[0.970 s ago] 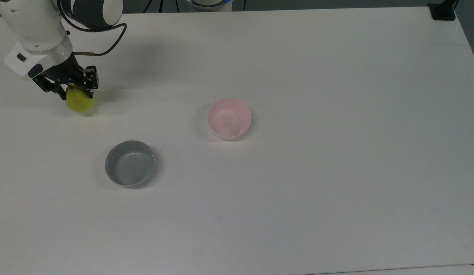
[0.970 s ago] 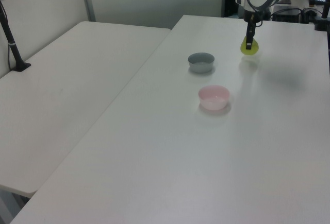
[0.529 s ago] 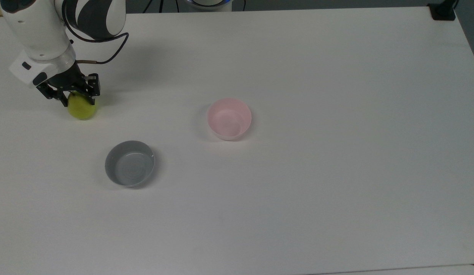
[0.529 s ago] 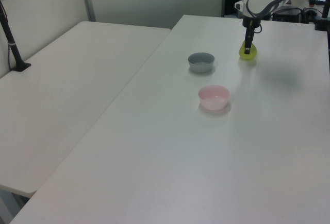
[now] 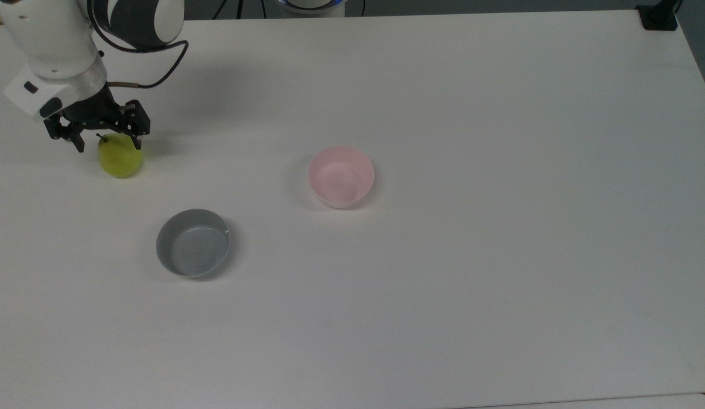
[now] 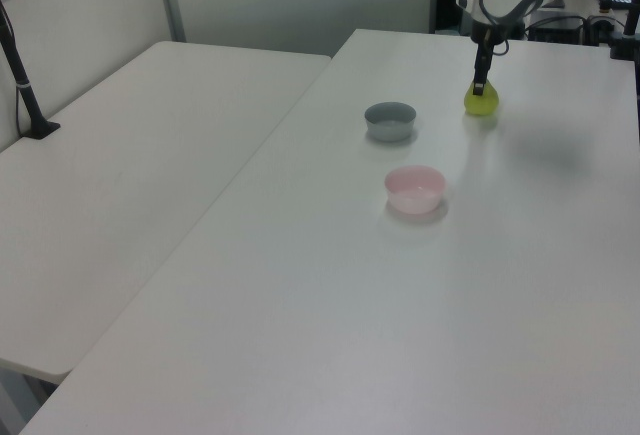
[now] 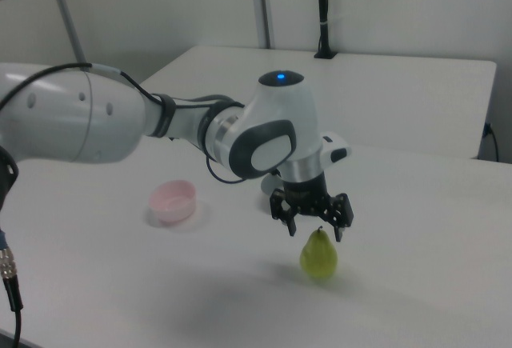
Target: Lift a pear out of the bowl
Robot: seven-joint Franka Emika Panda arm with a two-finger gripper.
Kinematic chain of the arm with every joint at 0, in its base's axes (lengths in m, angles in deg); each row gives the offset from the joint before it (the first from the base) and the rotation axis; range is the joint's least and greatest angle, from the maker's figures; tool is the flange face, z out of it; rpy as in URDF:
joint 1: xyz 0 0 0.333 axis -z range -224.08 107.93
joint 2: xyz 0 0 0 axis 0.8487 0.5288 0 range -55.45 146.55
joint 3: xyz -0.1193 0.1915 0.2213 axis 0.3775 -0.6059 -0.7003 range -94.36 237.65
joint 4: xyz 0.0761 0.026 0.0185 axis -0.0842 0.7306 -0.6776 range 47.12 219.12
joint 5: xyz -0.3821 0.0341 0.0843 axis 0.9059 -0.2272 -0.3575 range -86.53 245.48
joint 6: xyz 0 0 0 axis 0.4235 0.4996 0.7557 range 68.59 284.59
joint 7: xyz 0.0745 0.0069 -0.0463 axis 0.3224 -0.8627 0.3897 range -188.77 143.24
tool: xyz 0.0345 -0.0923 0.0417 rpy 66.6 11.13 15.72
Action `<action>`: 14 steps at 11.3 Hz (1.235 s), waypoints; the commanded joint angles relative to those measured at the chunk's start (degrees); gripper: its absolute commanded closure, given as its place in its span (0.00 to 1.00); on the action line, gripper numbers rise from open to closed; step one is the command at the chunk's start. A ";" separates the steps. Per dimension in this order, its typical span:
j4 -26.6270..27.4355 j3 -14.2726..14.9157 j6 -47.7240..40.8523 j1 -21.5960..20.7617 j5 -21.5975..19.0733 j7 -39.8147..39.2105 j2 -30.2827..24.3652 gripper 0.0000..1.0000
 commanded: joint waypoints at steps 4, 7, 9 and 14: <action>-8.15 -0.51 -25.02 -5.76 -0.23 4.45 -10.29 0.00; -9.82 -0.69 -34.97 -10.06 -1.72 12.34 -18.11 0.00; -10.09 -0.69 -39.99 -12.17 -4.26 15.18 -22.42 0.00; -8.87 0.10 -37.57 -19.39 -7.00 19.84 -23.77 0.00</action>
